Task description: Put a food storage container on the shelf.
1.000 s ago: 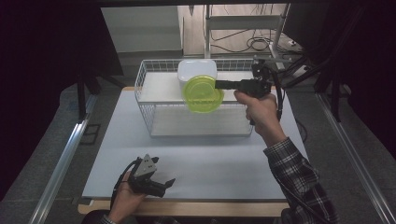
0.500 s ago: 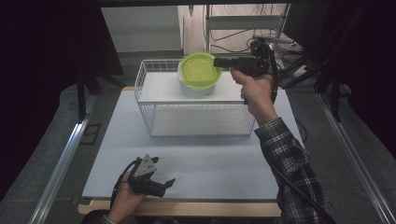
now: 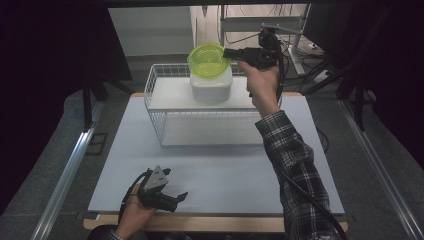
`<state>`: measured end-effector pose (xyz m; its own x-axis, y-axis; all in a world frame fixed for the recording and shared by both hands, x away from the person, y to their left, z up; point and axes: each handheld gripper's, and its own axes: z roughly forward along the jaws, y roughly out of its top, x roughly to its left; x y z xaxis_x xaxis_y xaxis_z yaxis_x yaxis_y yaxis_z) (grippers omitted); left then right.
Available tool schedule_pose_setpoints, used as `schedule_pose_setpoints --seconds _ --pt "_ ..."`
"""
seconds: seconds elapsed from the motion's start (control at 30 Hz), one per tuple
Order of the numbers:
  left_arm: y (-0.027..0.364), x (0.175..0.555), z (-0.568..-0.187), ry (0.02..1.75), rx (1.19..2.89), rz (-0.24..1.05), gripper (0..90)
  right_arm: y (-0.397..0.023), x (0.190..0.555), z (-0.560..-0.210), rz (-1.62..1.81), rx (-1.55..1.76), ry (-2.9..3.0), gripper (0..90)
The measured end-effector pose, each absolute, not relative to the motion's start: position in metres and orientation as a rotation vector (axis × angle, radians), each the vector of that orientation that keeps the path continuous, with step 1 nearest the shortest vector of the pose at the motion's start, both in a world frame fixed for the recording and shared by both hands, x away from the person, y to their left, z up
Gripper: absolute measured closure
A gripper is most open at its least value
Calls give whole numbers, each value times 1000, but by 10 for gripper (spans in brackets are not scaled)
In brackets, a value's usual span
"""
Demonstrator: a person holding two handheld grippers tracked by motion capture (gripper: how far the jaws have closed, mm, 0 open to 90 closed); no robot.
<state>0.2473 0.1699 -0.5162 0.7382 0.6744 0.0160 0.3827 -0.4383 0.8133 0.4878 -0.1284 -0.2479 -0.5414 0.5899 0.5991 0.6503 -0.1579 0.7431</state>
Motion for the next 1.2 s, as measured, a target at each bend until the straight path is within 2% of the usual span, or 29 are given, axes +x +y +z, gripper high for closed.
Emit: schedule_pose_setpoints --seconds 0.3,0.97,1.2 --pt "168 247 -517 787 2089 423 28 -127 500 -258 -1820 -1528 -1986 811" --pt "165 247 -518 776 2103 419 29 -118 505 -262 -1812 -1607 -2141 689" --pt "165 247 -518 777 2105 421 29 -119 502 -257 -1828 -1520 -2221 518"
